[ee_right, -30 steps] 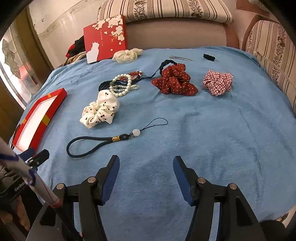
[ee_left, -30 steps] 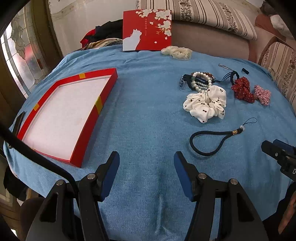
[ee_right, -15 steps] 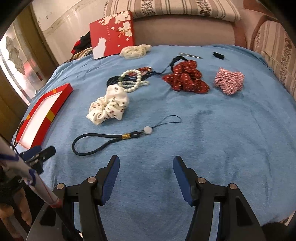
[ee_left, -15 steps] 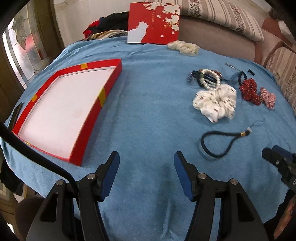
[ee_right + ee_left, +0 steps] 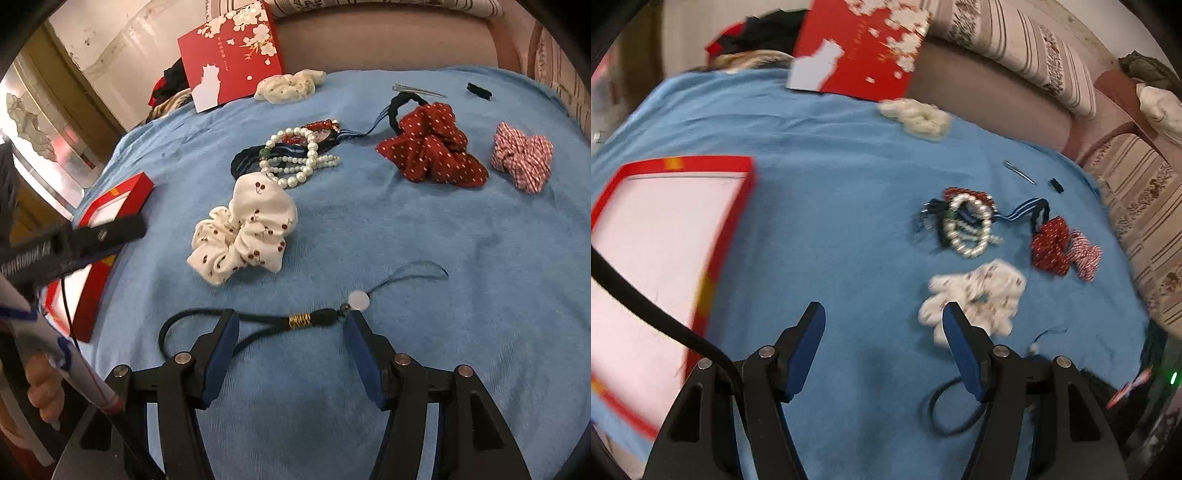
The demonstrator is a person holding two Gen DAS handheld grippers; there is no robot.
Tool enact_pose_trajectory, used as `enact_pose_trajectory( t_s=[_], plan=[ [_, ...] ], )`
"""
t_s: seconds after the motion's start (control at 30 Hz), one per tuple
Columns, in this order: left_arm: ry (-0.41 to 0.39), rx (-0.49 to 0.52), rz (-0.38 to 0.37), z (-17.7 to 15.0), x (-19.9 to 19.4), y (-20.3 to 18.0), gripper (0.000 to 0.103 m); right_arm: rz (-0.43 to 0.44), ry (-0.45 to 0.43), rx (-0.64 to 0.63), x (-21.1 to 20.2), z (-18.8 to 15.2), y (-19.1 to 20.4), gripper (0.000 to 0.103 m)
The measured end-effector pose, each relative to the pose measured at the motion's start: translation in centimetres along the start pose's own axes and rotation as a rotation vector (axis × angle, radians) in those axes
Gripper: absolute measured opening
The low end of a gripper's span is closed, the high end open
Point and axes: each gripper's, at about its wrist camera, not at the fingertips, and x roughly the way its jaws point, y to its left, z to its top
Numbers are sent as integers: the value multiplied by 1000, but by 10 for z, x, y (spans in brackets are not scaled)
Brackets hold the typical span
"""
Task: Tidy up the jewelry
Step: 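Grasp the white cherry scrunchie with the left tool while the right grasps the black lanyard, then carry scrunchie and lanyard into the red tray and open both tools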
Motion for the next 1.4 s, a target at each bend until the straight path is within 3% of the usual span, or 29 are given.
enact_pose_trajectory(
  t_s=[0.13,0.2,0.27,0.33,0.43,0.5,0.6,0.77,0.93,1.13,1.4],
  plan=[
    [62,28,-47,16,32,-11,65,-48,-6,-14,7,5,5,64],
    [105,39,-78,18,48,-16,65,-78,-14,-25,9,5,6,56],
    [137,45,-111,17,59,-21,65,-137,-28,-60,11,4,9,37],
    [161,61,-153,14,68,-29,65,-160,-39,-77,11,3,8,25],
    [146,114,-117,8,70,-44,62,-129,-39,-51,8,5,-1,14],
    [166,124,-114,6,71,-48,7,-95,-38,-16,4,7,-9,11],
    [157,87,-128,7,61,-45,7,-67,-45,11,-7,10,-15,9],
    [40,11,-157,11,7,-26,7,-26,-89,20,-32,20,-10,9],
    [-100,-82,-117,22,-50,20,7,37,-117,-12,-56,35,16,9],
    [-193,-250,-27,37,-74,94,7,92,-116,-108,-66,56,70,9],
    [-212,-427,94,48,-63,187,7,185,-86,-250,-48,91,174,9]
  ],
)
